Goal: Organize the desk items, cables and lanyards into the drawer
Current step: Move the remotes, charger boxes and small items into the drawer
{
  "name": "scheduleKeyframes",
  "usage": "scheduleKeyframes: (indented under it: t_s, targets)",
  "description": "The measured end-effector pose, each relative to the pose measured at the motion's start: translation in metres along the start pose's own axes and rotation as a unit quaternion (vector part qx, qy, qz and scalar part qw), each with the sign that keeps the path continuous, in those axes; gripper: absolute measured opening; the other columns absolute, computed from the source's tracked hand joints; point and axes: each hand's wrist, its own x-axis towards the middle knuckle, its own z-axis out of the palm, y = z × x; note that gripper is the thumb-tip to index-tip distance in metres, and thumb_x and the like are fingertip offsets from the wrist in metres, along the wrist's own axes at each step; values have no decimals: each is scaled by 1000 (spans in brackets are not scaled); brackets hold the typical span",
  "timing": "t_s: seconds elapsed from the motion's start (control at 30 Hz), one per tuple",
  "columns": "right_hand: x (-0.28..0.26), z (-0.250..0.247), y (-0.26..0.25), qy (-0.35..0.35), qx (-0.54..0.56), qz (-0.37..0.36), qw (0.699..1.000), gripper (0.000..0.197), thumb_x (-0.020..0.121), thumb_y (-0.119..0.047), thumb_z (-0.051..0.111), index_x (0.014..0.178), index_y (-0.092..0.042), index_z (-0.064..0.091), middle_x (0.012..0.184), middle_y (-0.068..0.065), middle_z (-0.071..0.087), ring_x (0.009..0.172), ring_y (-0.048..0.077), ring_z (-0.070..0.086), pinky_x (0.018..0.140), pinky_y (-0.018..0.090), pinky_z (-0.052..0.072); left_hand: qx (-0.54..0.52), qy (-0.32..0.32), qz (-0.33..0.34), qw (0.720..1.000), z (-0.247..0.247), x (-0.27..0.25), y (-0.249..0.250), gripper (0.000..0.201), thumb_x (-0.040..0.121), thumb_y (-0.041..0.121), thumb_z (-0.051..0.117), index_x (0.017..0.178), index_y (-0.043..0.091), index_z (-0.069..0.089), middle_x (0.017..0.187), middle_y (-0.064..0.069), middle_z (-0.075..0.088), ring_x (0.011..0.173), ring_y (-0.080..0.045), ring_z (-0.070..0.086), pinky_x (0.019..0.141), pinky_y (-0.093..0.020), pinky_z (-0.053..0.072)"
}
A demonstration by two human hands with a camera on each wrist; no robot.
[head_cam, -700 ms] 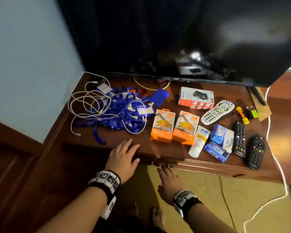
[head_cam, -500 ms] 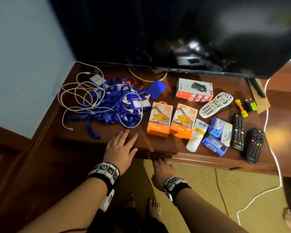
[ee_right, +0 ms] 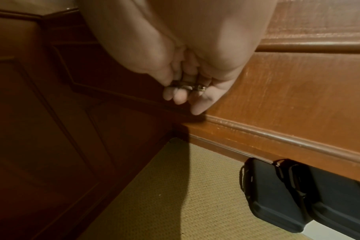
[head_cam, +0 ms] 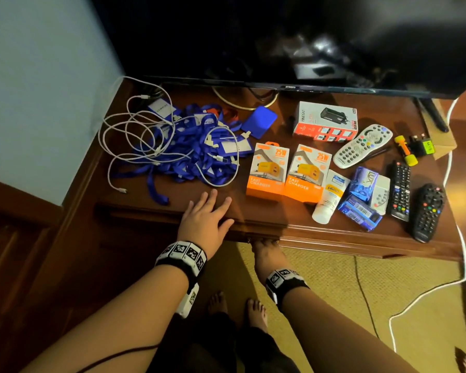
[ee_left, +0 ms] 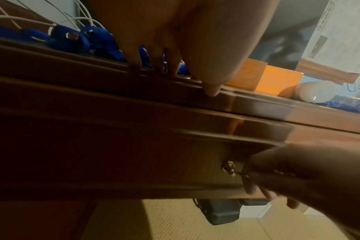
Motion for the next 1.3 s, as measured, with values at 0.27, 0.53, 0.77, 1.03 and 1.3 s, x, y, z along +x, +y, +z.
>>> scheduleKeyframes:
  t_s: [0.27,0.53,0.77,1.03,1.3]
  targets:
    - [-44,37,3,-27,-41,-23,999,46,97,-8,43,142,-13,49,141,15,55,135,33,46,114,40,38,-12,-4,-3,1000,-1,3,1,58,106,56,40,161,40,29,173,-1,16,160,-24,15,128,-47,14]
    - [-109,41,1,-114,-17,-60,992,55,100,-40,34,149,-18,45,139,16,57,132,34,50,109,43,44,-3,-4,-2,1000,0,4,0,58,106,56,40,161,40,28,173,-2,18,159,-26,16,128,-47,14]
    - [-159,-32,11,4,49,-185,982,25,97,-37,58,121,-31,61,113,-3,68,99,20,66,80,30,52,-5,-2,1,1000,1,4,-2,58,106,56,39,161,40,29,172,-3,18,159,-27,16,128,-47,13]
    - [-135,-59,108,-77,-133,21,988,92,80,-67,71,155,-42,23,148,-8,48,137,22,46,116,47,37,16,-8,1,1000,0,5,-1,59,106,56,37,162,38,26,173,-5,17,159,-29,16,128,-48,14]
    - [-142,-34,116,-36,-131,3,991,46,92,-58,63,132,-40,46,124,-9,59,117,26,55,103,45,44,-3,-17,-6,1000,-3,5,0,59,106,53,43,161,37,29,173,-5,17,159,-29,15,129,-50,12]
